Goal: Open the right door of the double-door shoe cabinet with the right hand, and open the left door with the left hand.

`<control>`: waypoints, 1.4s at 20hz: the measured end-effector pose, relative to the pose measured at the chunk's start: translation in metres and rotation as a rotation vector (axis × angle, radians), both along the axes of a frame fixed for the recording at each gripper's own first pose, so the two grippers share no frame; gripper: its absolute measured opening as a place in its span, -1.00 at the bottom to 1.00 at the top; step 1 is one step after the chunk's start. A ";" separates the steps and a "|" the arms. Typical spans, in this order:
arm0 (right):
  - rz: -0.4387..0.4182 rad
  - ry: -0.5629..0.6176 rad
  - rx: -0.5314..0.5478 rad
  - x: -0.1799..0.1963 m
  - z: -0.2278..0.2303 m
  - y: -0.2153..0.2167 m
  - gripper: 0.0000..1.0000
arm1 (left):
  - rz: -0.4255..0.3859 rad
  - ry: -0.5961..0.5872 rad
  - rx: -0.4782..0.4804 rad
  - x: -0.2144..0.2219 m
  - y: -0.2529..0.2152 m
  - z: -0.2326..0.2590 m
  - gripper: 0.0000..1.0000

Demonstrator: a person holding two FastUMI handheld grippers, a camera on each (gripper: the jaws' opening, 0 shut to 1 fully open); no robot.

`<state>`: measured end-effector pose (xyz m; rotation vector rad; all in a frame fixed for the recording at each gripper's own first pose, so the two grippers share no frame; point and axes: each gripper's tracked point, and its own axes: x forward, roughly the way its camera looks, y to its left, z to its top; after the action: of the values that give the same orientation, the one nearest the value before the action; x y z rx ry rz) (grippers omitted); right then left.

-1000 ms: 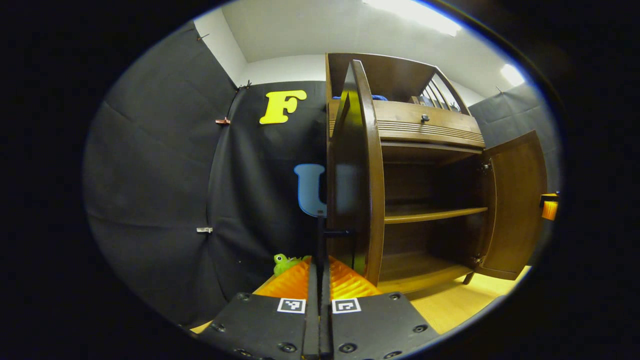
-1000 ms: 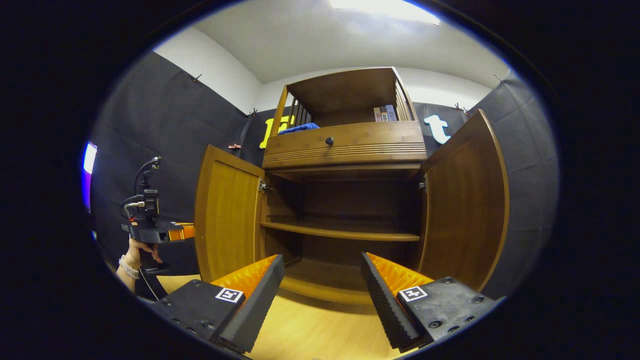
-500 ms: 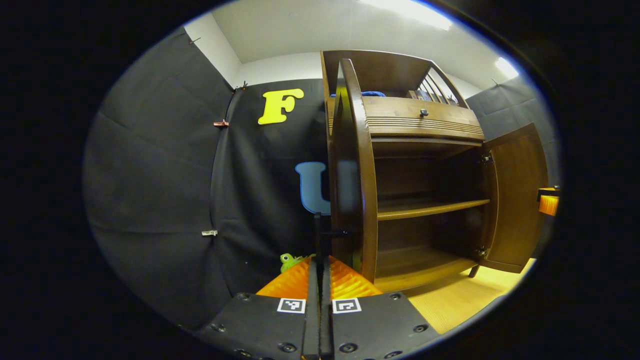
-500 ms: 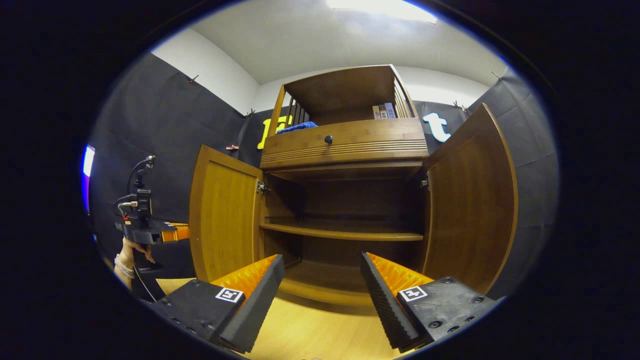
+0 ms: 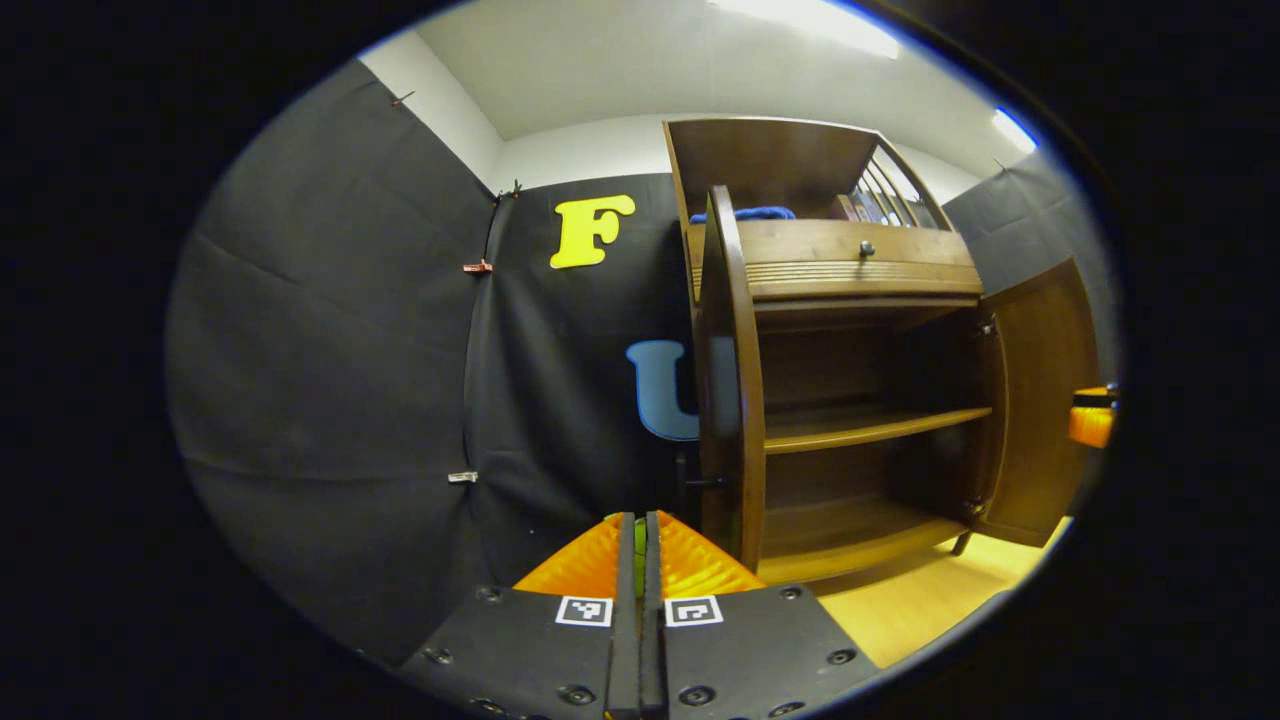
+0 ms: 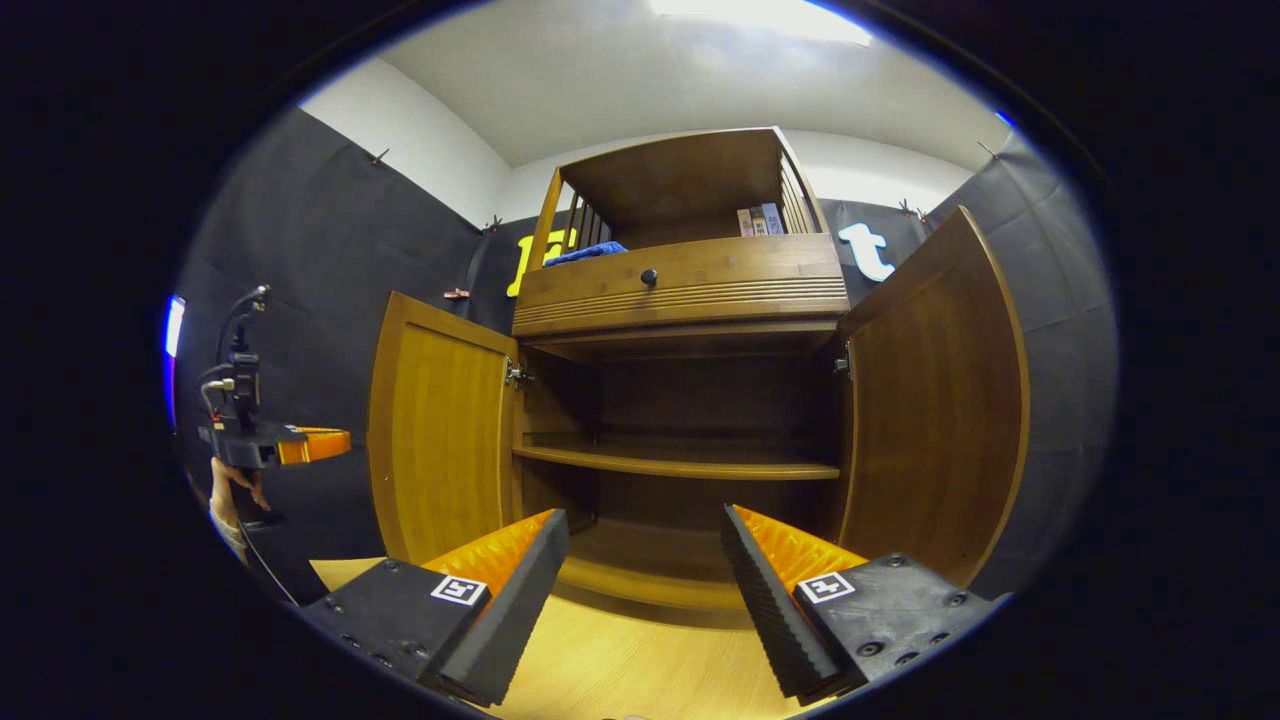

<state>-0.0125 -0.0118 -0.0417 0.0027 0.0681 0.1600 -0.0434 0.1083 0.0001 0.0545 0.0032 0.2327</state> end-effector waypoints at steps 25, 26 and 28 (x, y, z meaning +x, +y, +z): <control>-0.115 -0.025 -0.045 -0.013 0.029 -0.015 0.92 | -0.352 -0.011 -0.041 0.058 -0.206 0.019 0.96; -0.118 -0.029 -0.047 -0.013 0.030 -0.016 0.95 | -0.351 -0.009 -0.041 0.060 -0.207 0.019 0.97; -0.120 -0.036 -0.049 -0.014 0.032 -0.018 0.95 | -0.356 -0.001 -0.047 0.062 -0.211 0.017 0.96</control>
<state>-0.0265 -0.0297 -0.0094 -0.0445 0.0355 0.0383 0.0186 -0.1025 0.0171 0.0077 -0.0017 -0.1236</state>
